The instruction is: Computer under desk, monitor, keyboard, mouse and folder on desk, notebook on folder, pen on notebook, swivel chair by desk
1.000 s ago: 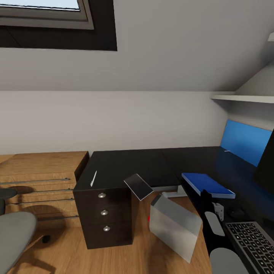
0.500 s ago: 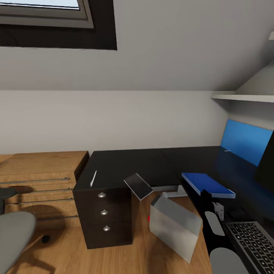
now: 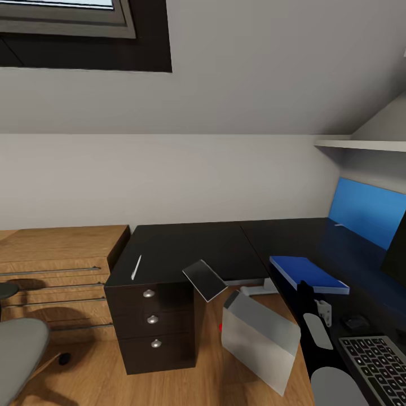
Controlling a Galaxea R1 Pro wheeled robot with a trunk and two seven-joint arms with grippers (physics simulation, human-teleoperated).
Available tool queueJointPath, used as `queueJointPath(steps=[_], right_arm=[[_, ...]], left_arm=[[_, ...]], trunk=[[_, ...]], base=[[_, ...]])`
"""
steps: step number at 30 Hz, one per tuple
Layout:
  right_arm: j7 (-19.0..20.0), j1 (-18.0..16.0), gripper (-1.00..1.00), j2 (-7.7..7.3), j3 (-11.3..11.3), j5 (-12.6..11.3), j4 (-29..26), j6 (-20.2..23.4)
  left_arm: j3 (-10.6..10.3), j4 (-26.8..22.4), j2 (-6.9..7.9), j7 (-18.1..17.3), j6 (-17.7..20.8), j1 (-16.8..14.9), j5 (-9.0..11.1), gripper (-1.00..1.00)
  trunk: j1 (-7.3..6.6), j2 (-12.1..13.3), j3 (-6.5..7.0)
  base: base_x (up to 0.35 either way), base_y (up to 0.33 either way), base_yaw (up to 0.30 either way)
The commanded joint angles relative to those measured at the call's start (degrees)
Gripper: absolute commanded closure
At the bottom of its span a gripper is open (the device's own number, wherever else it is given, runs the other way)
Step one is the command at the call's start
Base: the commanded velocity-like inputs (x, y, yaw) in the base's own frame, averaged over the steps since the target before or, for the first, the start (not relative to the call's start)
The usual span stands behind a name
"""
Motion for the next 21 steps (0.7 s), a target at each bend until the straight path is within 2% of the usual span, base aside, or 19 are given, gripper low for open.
queueJointPath(steps=[1, 17, 18, 21], right_arm=[[-0.1, 0.0, 1.00, 0.02, -0.1, -1.0, 0.1, -0.1], [-0.2, 0.0, 1.00, 0.05, -0.1, -1.0, 0.1, 0.0], [-0.2, 0.0, -1.00, 0.05, 0.0, -1.0, 0.1, 0.0], [-0.2, 0.0, -1.00, 0.05, 0.0, -0.9, 0.1, 0.0]], left_arm=[[-0.5, 0.0, 0.05, 0.4, -0.3, -0.1, 0.5, -1.00], [-0.4, 0.0, 0.05, 0.5, -0.3, -0.1, 0.5, -1.00], [-0.4, 0.0, 0.05, 0.5, -0.3, -0.1, 0.5, -1.00], [-0.4, 0.0, 0.05, 0.5, -0.3, -0.1, 0.5, -1.00]], trunk=[[0.00, 0.0, -0.07], [0.00, 0.0, -0.07], [0.00, 0.0, -0.07], [0.00, 0.0, -0.07]], base=[[0.001, 0.000, 0.000], [0.000, 0.000, 0.000], [0.000, 0.000, 0.000], [0.000, 0.000, 0.000]])
